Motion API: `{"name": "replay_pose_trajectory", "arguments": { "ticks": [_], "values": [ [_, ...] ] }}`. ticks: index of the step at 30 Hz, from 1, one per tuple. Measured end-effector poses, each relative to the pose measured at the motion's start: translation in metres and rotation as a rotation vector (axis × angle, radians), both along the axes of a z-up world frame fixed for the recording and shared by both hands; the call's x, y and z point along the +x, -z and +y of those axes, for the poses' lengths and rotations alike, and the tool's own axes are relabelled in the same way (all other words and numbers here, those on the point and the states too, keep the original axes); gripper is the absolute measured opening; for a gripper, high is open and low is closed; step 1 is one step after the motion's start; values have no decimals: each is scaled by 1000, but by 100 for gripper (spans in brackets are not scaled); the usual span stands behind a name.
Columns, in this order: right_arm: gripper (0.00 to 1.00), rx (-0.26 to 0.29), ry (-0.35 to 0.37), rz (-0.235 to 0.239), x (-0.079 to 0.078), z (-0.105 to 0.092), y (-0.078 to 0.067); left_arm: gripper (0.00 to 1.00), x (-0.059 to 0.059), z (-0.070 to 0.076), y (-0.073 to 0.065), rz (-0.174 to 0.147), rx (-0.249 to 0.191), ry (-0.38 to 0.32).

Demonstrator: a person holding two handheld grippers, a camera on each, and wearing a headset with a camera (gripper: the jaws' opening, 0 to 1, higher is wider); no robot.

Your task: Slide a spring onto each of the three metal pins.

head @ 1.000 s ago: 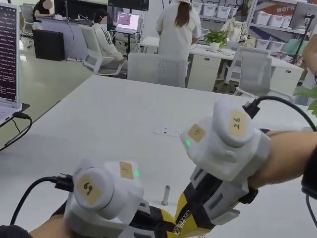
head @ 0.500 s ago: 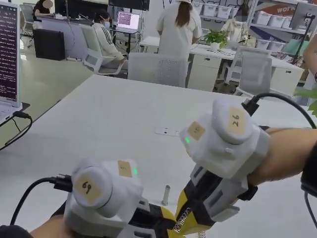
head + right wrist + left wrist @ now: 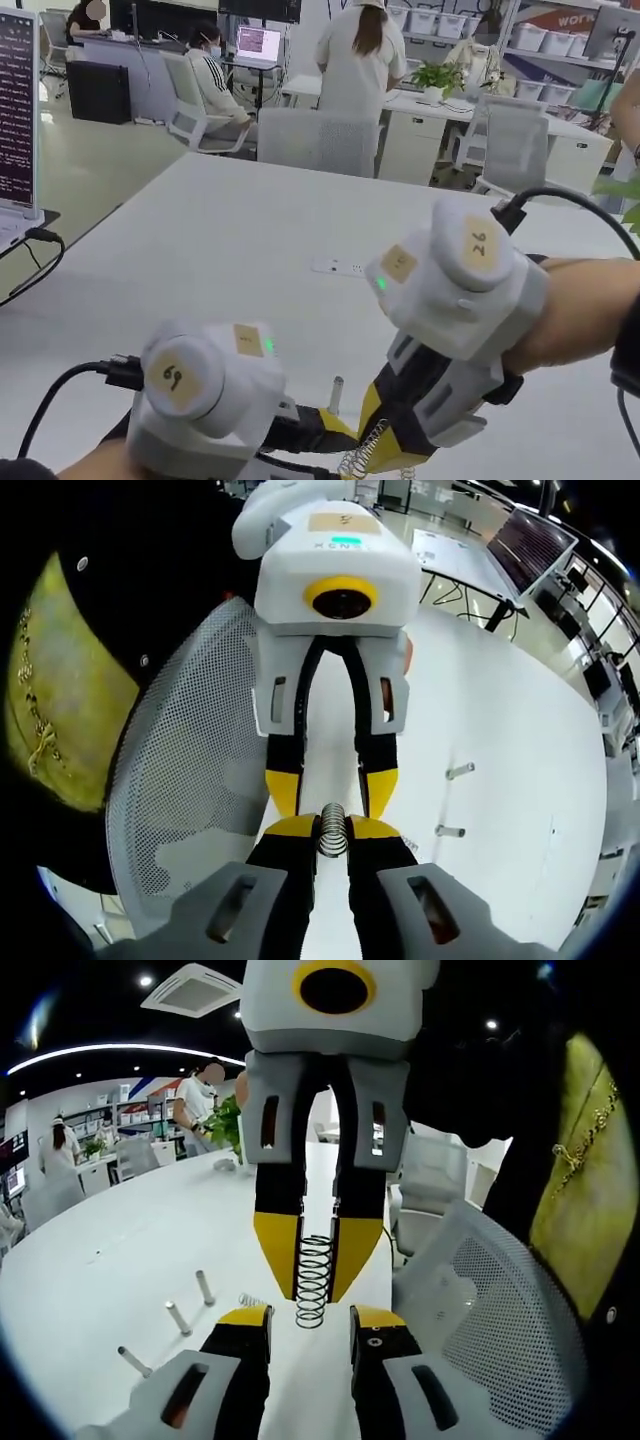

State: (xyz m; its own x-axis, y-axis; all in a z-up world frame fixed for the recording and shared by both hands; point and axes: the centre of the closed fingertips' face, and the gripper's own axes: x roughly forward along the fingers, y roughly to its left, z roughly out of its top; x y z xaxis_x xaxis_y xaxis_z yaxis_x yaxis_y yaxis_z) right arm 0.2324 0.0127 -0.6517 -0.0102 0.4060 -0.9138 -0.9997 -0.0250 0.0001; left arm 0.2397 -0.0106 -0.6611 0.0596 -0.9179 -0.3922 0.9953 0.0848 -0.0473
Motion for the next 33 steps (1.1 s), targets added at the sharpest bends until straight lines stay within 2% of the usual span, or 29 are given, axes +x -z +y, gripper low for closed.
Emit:
{"name": "replay_pose_trajectory", "arguments": {
  "ticks": [5, 14, 19, 27, 33],
  "values": [
    [8, 0, 4, -3, 1, -1, -1, 33, 2, 0, 0, 9, 0, -11],
    [8, 7, 11, -8, 3, -3, -3, 53, 9, 3, 1, 25, 1, -53],
    [8, 9, 14, -13, 5, -3, -3, 59, 12, 5, 0, 31, -3, -67],
    [8, 12, 20, -15, 6, -6, -5, 72, 25, 15, -2, 24, -7, -132],
    [8, 13, 28, -18, 7, -9, -5, 77, 31, 23, -6, 24, -16, -166]
  ]
}}
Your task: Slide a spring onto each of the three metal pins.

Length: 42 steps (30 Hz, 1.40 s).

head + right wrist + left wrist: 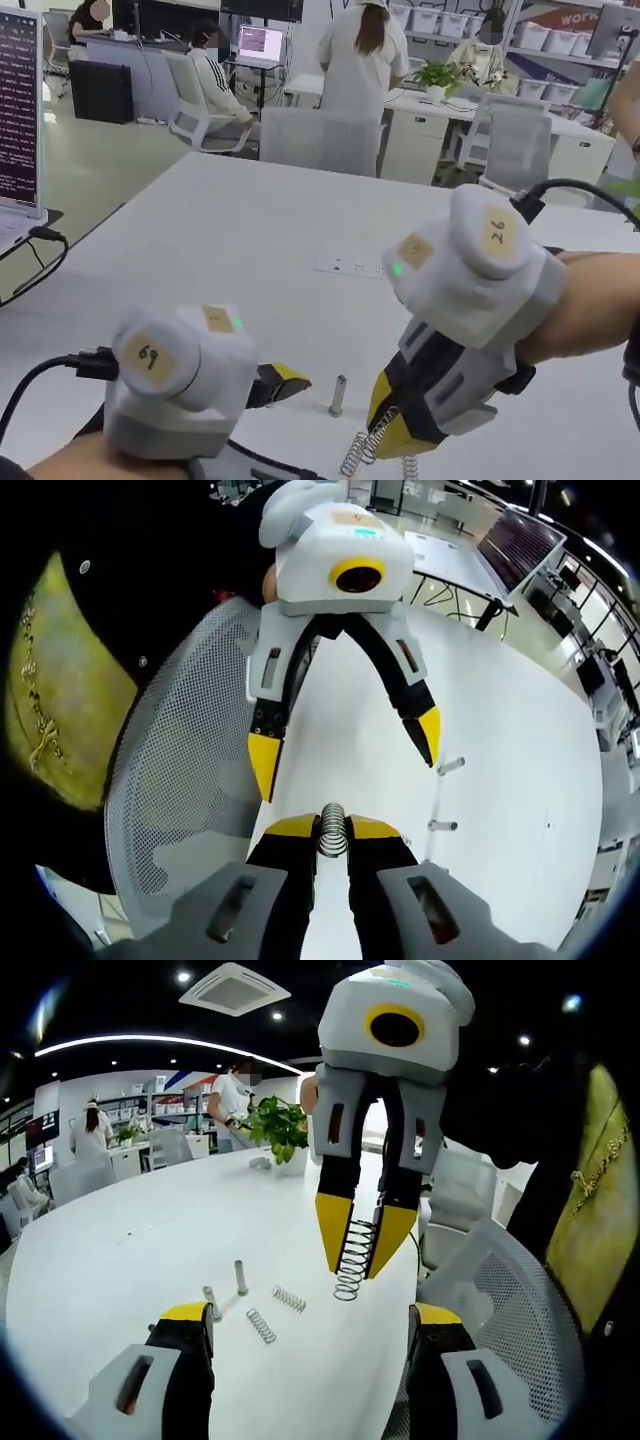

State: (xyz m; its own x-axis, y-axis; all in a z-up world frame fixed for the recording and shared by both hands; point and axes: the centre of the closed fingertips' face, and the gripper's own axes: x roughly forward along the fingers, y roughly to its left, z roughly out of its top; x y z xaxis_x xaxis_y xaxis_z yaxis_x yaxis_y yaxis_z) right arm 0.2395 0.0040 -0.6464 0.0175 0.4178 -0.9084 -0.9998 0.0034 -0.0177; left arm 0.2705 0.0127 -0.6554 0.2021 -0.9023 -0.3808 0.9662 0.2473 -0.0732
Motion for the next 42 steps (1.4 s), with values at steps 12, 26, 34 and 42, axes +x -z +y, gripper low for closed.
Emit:
{"name": "replay_pose_trajectory", "arguments": {
  "ticks": [12, 26, 34, 42],
  "values": [
    [8, 0, 23, -7, 3, -9, -3, 82, 14, 28, -4, -5, -10, -85],
    [8, -6, 64, -23, 9, -24, -8, 83, 30, 58, 1, -19, -3, -170],
    [8, -20, 91, -37, 16, -37, -12, 83, 34, 65, 4, -24, 4, -194],
    [8, -30, 114, -48, 24, -50, -19, 82, 36, 67, 8, -32, 16, -207]
  ]
}}
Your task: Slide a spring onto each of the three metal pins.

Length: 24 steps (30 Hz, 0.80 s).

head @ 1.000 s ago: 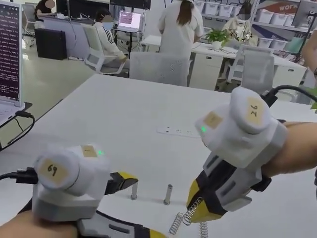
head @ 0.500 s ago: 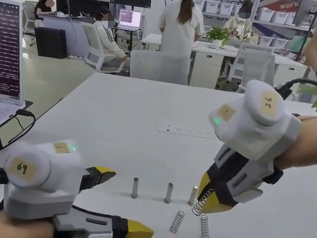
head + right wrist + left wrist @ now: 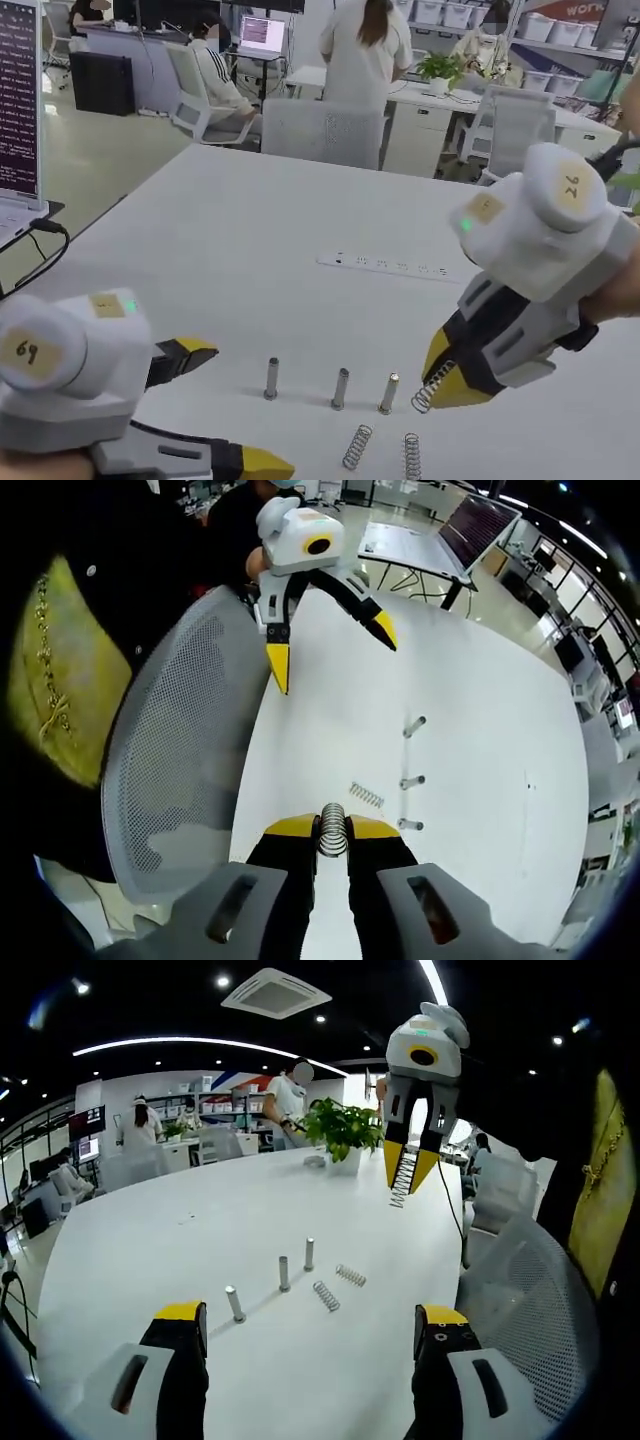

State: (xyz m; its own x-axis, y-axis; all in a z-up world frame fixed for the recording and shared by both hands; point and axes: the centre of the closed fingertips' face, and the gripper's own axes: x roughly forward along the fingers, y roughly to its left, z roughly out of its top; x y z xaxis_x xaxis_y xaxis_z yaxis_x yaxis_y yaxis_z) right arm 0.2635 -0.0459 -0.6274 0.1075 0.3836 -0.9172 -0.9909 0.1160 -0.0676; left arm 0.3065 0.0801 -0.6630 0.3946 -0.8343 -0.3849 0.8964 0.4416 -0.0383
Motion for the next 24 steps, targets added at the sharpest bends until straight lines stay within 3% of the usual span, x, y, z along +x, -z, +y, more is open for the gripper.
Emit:
{"name": "replay_pose_trajectory", "arguments": {
  "ticks": [11, 24],
  "values": [
    [8, -35, 41, -31, 24, -21, -9, 81, 1, -2, 2, 8, -10, -6],
    [8, -100, 33, 10, 57, -23, 6, 80, 3, -1, 3, 12, -17, -16]
  ]
}}
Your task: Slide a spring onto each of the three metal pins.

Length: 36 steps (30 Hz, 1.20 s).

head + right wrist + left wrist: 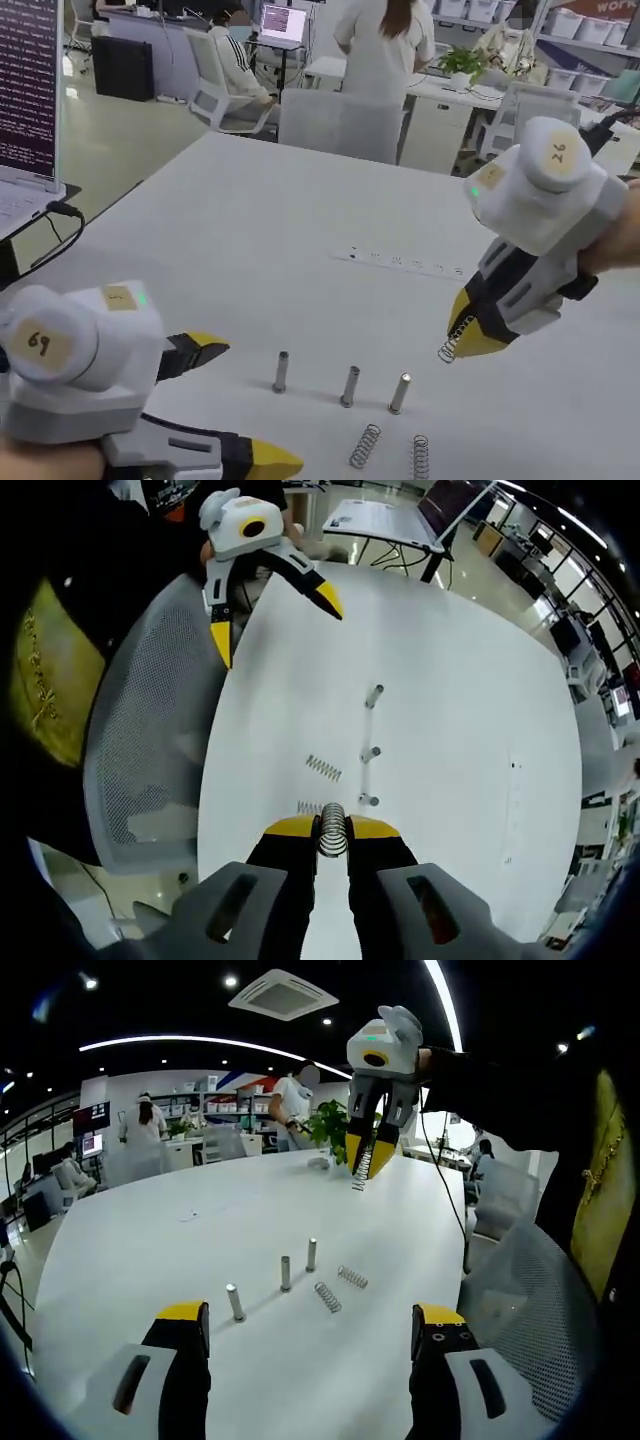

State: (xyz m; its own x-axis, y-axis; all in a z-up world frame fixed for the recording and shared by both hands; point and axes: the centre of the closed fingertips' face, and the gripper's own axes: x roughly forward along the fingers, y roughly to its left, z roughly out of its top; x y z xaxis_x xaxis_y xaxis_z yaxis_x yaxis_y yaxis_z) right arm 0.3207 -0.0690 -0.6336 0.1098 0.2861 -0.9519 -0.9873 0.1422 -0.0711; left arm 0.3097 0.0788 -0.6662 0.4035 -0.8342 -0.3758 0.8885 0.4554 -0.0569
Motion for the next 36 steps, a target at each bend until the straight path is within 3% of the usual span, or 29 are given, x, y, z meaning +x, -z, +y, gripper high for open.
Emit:
{"name": "replay_pose_trajectory", "arguments": {
  "ticks": [15, 28, 36],
  "values": [
    [8, -47, 25, 50, 34, -4, 33, 80, 1, 0, 1, 1, 0, -7],
    [8, -55, 60, 92, 45, -6, 63, 79, 2, 2, 2, 3, 6, -5],
    [8, -58, 80, 90, 51, -9, 76, 78, 3, 2, 3, 4, 8, -3]
  ]
}}
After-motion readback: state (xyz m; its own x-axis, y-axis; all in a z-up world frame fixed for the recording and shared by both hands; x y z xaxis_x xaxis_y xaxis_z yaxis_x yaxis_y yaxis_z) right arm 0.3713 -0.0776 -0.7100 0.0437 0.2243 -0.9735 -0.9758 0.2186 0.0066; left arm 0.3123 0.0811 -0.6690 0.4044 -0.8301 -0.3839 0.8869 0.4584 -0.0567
